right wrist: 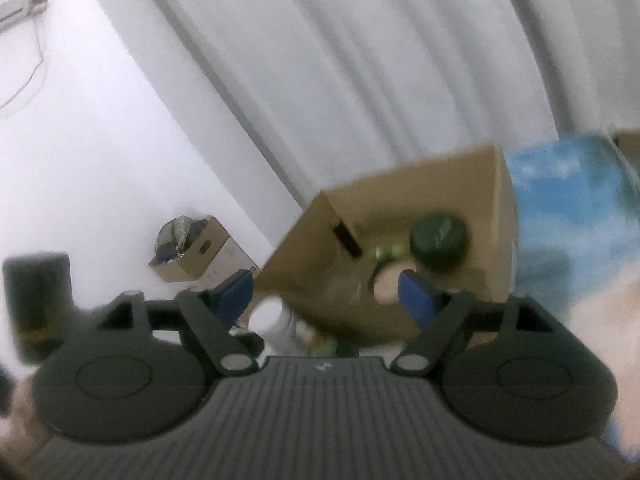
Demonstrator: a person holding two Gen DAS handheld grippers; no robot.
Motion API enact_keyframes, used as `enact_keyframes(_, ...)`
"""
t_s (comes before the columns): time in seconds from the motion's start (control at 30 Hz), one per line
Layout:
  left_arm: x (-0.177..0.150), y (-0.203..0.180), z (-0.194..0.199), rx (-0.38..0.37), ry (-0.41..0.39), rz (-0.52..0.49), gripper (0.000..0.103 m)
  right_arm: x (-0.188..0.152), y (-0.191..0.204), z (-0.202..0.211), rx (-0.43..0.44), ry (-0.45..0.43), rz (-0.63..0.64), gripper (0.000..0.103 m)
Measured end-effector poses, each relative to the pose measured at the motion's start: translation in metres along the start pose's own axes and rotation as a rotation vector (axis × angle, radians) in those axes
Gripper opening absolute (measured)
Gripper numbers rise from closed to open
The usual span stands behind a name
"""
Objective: Organize rigid objects
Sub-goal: 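Move the right gripper to the white charger cube and close on it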
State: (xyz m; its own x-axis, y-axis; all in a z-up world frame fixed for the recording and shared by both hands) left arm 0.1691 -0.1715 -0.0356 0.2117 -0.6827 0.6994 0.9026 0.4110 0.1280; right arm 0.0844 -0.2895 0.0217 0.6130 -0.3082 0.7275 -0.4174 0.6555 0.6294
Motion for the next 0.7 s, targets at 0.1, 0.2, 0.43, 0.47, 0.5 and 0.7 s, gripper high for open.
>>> enact_keyframes(0.1, -0.032, -0.018, -0.018, 0.011, 0.023, -0.038, 0.09, -0.037, -0.011, -0.004, -0.035, 0.018, -0.051, 0.081)
enact_keyframes(0.2, -0.054, -0.033, -0.036, 0.044, 0.024, -0.104, 0.086, -0.061, -0.026, -0.018, -0.078, 0.072, -0.067, 0.081)
enact_keyframes(0.43, -0.06, -0.047, -0.055, 0.067, -0.001, -0.189, 0.081, -0.081, -0.043, -0.044, -0.092, 0.113, -0.067, 0.081)
enact_keyframes(0.47, -0.061, -0.048, -0.065, 0.07, -0.002, -0.188, 0.079, -0.081, -0.045, -0.048, -0.095, 0.12, -0.062, 0.08)
enact_keyframes(0.5, -0.061, -0.049, -0.072, 0.072, 0.0, -0.187, 0.075, -0.078, -0.048, -0.053, -0.096, 0.127, -0.058, 0.08)
enact_keyframes(0.7, -0.06, -0.048, -0.085, 0.073, 0.011, -0.151, 0.06, -0.077, -0.061, -0.081, -0.094, 0.157, -0.034, 0.073)
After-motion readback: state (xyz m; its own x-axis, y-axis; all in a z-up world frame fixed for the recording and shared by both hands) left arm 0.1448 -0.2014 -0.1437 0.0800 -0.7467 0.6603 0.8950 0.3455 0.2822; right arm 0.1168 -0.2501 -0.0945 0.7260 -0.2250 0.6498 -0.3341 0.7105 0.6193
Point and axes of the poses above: each gripper's, at about its wrist camera, not at the fingertips, and z roughly against the way its jaws point, y to its left, x to its top, the point moved 8 cm from there along -z, roughly the way its jaws point, and after that the axes turned 12 degrees about x, right-handed, at the moved point
